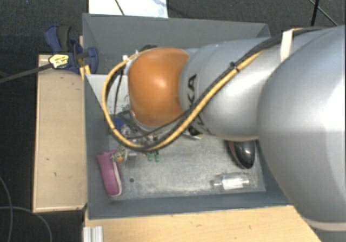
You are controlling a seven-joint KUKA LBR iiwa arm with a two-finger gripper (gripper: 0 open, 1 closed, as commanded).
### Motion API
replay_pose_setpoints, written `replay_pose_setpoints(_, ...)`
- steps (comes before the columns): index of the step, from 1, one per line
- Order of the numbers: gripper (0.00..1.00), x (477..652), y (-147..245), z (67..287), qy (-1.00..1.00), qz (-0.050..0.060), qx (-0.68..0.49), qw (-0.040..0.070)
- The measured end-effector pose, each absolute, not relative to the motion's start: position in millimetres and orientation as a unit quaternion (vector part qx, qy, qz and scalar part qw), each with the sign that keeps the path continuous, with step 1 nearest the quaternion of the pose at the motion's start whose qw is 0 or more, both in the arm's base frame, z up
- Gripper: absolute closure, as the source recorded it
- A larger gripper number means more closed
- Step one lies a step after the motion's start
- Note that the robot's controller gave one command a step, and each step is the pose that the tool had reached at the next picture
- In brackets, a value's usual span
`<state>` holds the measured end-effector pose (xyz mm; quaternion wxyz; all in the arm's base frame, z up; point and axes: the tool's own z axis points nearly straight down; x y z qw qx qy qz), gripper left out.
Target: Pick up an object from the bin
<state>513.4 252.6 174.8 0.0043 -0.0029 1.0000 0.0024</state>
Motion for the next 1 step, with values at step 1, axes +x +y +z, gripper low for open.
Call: replay_pose_setpoints(1, 1.0, 504.4, 256.3, 240.4, 0.99, 0.001, -0.141, 0.004)
